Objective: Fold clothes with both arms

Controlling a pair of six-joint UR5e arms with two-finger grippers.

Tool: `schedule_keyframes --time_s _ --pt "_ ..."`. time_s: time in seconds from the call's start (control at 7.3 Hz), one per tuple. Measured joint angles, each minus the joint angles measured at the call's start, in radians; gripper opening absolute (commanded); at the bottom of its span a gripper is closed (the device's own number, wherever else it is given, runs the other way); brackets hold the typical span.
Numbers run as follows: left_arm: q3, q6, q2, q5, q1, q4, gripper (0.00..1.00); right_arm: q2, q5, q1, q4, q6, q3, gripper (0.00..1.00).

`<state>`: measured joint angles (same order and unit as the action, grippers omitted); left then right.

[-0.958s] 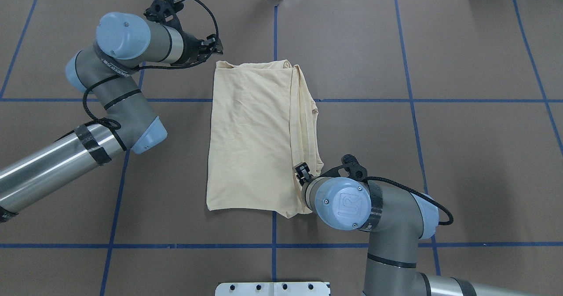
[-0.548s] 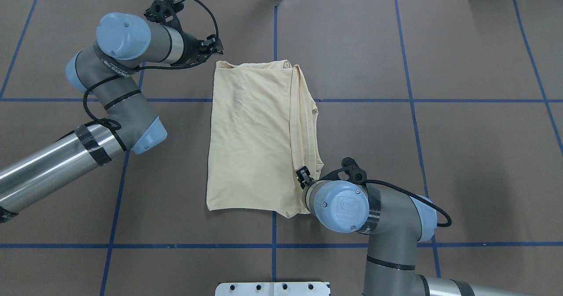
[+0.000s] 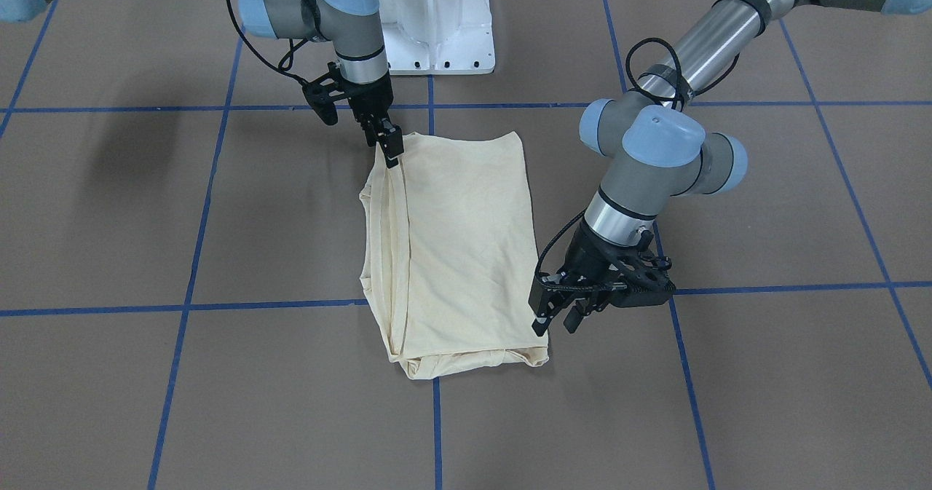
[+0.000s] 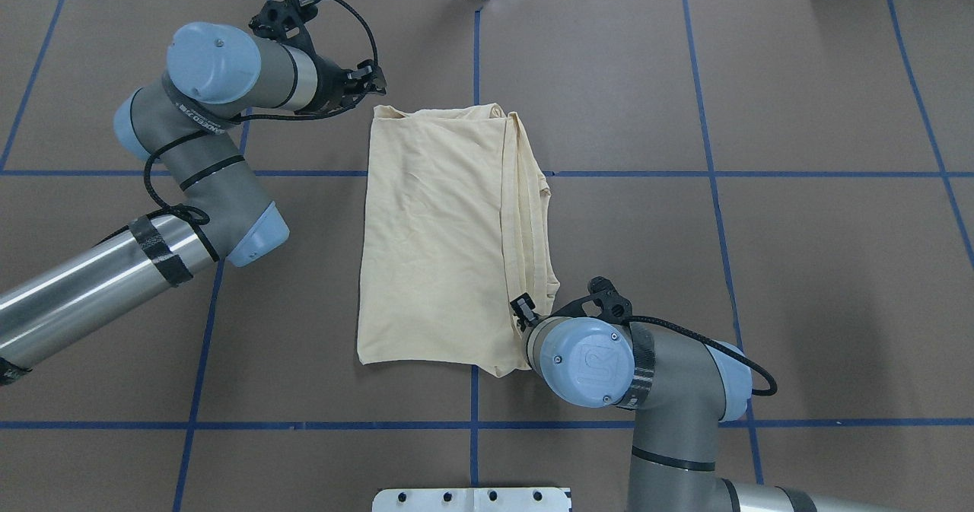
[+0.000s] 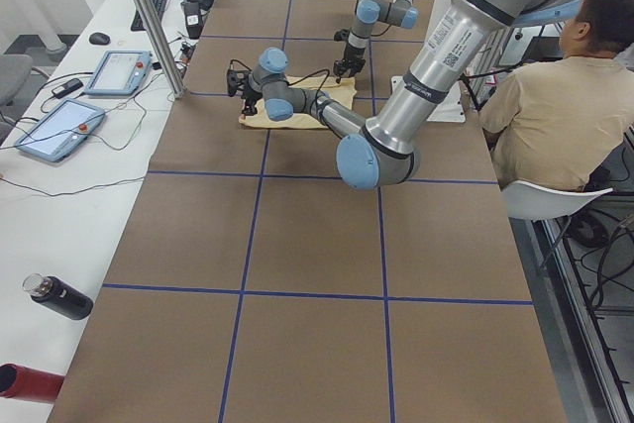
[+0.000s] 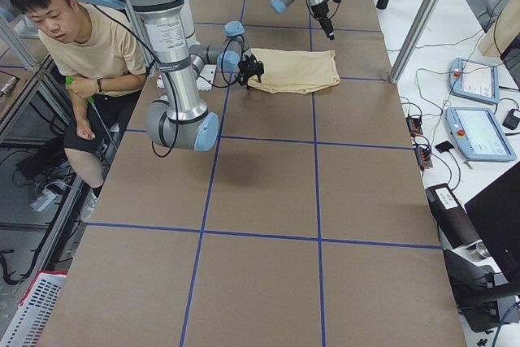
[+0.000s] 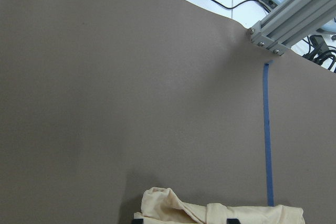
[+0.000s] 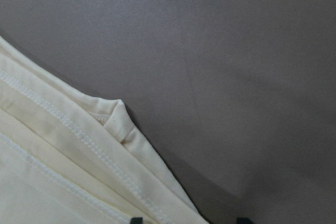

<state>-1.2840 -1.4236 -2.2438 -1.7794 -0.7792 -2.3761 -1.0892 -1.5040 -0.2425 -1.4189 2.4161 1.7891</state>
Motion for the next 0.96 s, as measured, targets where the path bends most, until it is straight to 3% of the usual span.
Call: schedule_keyframes --time_s 0.96 --pt "-0.009 -0.001 0.007 0.0 0.0 0.0 0.62 0.002 -0.002 -0.015 -0.007 0.0 0.057 0.0"
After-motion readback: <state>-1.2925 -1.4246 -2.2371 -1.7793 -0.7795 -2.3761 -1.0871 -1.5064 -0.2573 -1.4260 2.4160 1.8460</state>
